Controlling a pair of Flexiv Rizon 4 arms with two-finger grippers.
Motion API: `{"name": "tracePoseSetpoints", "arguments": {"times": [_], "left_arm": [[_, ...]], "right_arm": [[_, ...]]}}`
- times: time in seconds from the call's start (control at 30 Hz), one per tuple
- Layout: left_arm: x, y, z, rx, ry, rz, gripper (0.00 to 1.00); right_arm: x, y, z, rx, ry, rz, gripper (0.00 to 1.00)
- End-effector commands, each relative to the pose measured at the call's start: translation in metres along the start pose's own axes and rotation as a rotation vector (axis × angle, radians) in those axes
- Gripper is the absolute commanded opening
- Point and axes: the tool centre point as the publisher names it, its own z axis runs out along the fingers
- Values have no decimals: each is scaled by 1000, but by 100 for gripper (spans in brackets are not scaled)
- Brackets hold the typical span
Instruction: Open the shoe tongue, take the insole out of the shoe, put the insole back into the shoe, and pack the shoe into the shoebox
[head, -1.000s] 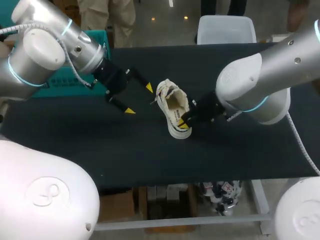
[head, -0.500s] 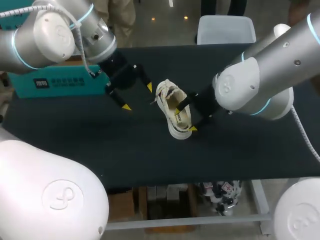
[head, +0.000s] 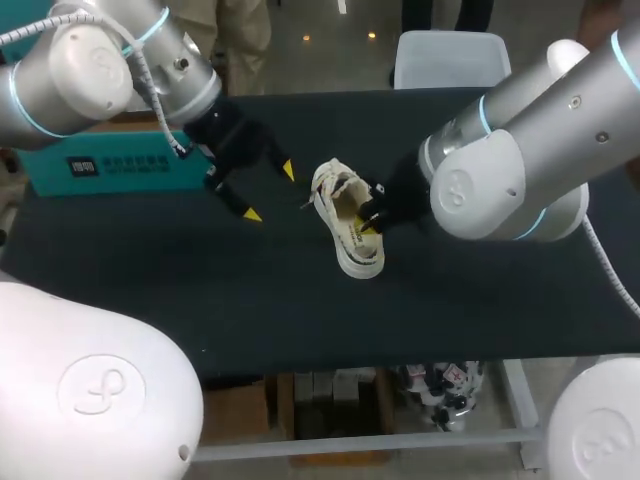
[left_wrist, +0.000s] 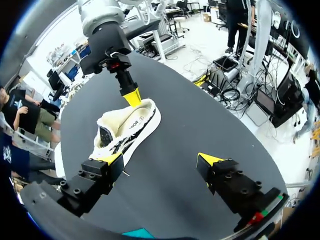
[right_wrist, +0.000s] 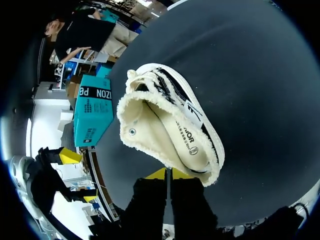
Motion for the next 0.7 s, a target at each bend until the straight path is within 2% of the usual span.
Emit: {"name": "tracePoseSetpoints", "arguments": {"times": [0.03, 0.27, 0.33, 0.4, 0.5, 0.63, 0.7], "left_arm": [[1, -4, -1, -70, -11, -383, 100], [1, -4, -1, -70, -11, -383, 100], [-9, -10, -8, 25, -10, -555, 100], [-16, -14, -10, 63, -13, -717, 100], [-22, -21, -11, 137, 34, -954, 100], [-20, -19, -16, 230, 82, -1052, 100], [-18, -17, -17, 248, 83, -1125, 100]], "right_arm": [[-1, -1, 9, 3, -9, -50, 0], [-9, 8, 23, 40, -36, -94, 0], [-13, 9, 31, 48, -46, -94, 0], [-16, 9, 36, 51, -52, -93, 0], [-22, 10, 45, 43, -71, -86, 0], [-29, 11, 54, 29, -93, -78, 0], [-32, 12, 57, 20, -103, -72, 0]]}}
